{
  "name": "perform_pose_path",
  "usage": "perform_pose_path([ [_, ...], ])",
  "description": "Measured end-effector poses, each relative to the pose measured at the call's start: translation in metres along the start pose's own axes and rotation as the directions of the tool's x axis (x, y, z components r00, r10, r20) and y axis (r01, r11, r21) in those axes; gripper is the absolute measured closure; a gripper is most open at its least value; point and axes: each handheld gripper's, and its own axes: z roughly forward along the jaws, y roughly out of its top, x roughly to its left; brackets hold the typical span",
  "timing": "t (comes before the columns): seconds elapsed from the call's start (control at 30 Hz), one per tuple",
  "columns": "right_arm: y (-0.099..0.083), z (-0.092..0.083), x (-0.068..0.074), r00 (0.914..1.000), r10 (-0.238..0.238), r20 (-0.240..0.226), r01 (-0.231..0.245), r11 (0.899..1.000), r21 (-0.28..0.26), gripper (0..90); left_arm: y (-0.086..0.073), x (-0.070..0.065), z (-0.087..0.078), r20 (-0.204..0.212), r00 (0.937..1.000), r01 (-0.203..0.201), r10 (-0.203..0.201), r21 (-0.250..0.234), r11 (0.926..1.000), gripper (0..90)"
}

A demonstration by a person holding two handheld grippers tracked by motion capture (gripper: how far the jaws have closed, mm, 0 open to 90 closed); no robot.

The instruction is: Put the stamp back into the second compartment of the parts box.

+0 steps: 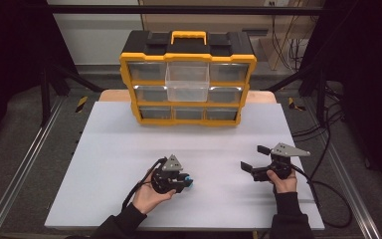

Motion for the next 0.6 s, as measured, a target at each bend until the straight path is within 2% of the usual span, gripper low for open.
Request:
perform_pose_path([
  [0.6, 0.0, 0.001, -0.001, 1.0, 0.001, 0.002, -0.001, 1.0, 0.007, 0.9, 0.004, 0.014, -0.02, -0.017, 0.9995, 0.025, -0.026, -0.038, 0.999, 72.1],
])
